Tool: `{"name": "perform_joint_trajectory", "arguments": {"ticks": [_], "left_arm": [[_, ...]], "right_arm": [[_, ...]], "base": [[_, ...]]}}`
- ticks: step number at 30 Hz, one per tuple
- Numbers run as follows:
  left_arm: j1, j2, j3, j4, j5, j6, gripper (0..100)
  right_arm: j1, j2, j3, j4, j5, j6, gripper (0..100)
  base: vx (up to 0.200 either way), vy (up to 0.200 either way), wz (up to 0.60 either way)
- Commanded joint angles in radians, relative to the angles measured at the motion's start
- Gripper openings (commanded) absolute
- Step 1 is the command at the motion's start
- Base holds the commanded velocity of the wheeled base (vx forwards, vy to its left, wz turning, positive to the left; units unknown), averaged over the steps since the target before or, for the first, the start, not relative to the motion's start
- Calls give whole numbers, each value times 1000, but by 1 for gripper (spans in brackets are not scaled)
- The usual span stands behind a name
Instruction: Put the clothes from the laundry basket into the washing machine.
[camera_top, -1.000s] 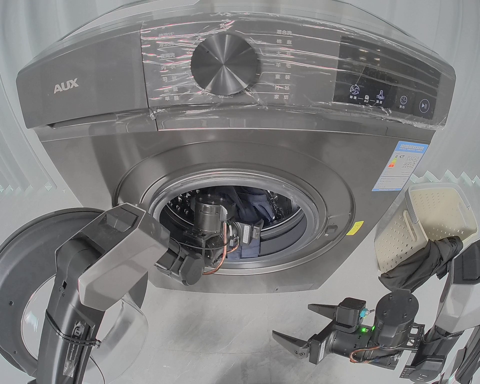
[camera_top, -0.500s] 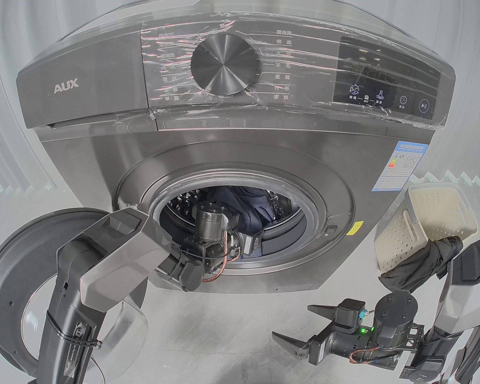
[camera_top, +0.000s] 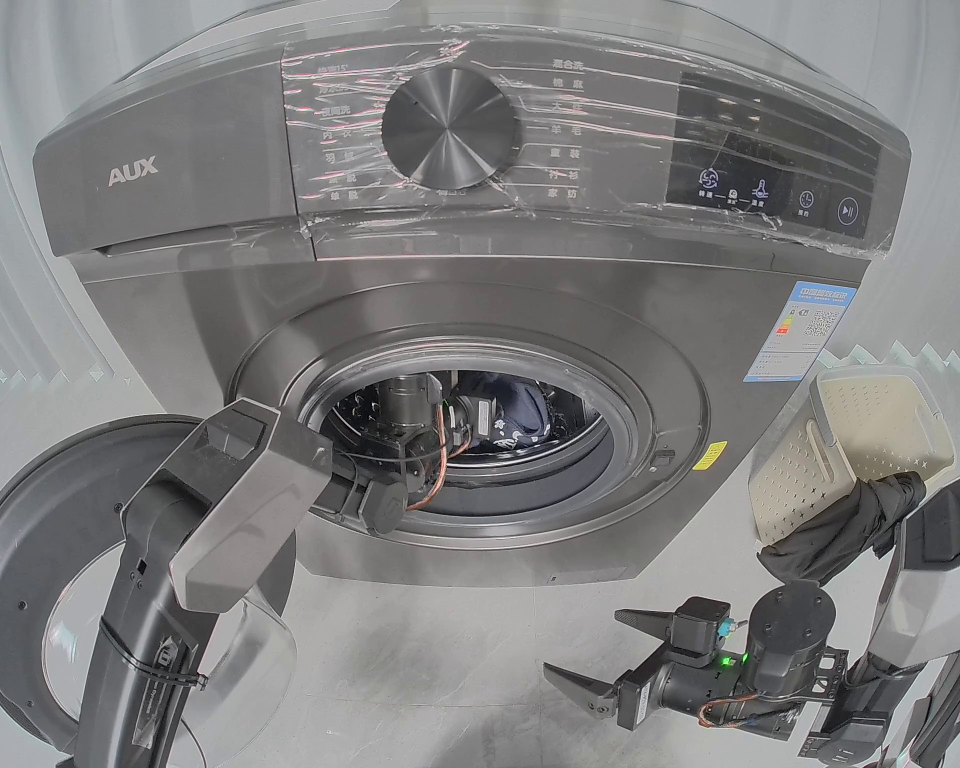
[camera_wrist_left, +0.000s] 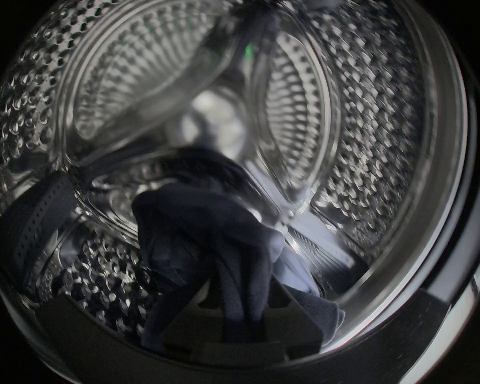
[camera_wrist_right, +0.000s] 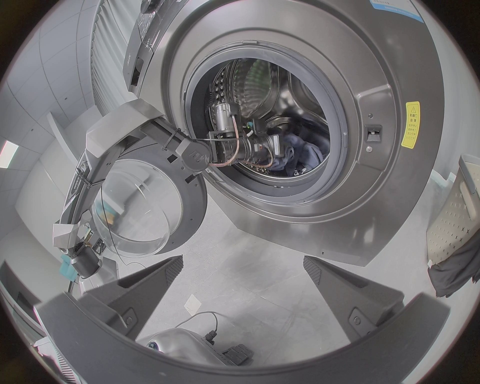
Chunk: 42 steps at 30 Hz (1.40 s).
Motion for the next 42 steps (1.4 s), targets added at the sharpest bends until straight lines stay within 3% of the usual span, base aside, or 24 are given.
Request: {"name": "perform_joint_trajectory", "arguments": {"ticks": [1,6,17,18,25,31,36,38,42], "left_arm": [[19,69,-142,-27,36,-26,0],[15,162,-300,-30,47,-39,0],[15,197,-300,-33,47,-44,0],[15,197,-300,-31,47,-44,100],[-12,180,-300,-42,53,-49,100],[-18,115,-188,-42,73,-46,100],[-41,-3,48,-85,77,-39,100],[-47,-15,76,-91,79,-38,100],[-81,-116,324,-175,68,-24,100]], "right_arm": [[3,1,-1,-1,0,0,100],[3,2,-1,-1,0,0,100],[3,2,1,-1,0,0,100],[3,2,1,-1,0,0,100],[-13,-2,3,-1,2,0,100],[-2,-2,7,-1,2,0,100],[-7,-2,9,-1,2,0,100],[-7,-2,9,-1,2,0,100],[-4,-1,13,-1,2,0,100]], "base": [[0,0,0],[0,0,0],[0,0,0],[0,0,0],[0,0,0],[0,0,0],[0,0,0],[0,0,0],[0,0,0]]}}
